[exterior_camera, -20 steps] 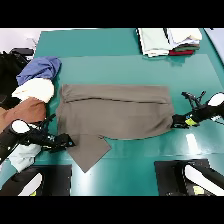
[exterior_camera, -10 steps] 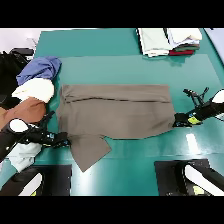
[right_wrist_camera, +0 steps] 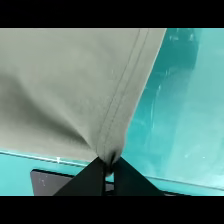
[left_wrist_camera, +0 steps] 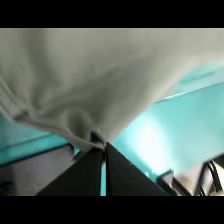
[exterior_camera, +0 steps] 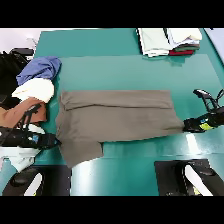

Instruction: Fold the shirts.

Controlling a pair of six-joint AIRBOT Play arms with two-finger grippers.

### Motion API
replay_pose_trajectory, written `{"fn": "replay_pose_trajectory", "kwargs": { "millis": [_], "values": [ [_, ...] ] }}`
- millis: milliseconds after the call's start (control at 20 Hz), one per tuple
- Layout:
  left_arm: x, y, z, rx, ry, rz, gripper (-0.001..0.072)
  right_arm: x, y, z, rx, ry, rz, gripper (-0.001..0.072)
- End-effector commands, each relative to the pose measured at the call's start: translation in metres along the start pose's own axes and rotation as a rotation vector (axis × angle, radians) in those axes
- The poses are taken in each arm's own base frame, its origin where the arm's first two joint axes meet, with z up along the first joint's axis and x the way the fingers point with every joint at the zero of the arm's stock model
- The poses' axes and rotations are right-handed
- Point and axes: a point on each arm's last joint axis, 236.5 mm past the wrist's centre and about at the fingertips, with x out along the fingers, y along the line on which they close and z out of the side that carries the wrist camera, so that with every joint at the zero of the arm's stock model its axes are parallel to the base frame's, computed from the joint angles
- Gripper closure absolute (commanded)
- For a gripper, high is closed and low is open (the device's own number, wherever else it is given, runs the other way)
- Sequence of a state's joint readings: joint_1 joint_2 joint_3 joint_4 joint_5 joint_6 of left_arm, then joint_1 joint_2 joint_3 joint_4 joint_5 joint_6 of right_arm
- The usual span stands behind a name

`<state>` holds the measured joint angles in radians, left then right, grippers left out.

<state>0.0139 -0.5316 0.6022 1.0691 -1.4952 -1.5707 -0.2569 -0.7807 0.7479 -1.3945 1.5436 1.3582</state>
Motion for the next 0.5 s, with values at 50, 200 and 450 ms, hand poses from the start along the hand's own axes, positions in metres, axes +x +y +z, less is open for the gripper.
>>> {"fn": "replay_pose_trajectory", "kwargs": {
  "millis": [50,200,450],
  "values": [
    [-0.018,0.009,0.054,0.036,-0.129,0.080,0.0685,-0.011,-0.008,0.034,0.004,-0.058,-0.024,0.0700],
    [-0.004,0.019,0.110,0.067,-0.170,0.098,0.0685,-0.024,-0.015,0.083,0.003,-0.119,-0.031,0.0700],
    [0.023,0.036,0.212,0.094,-0.211,0.122,0.0684,-0.024,-0.016,0.152,0.010,-0.143,0.019,0.0700]
  ]
}}
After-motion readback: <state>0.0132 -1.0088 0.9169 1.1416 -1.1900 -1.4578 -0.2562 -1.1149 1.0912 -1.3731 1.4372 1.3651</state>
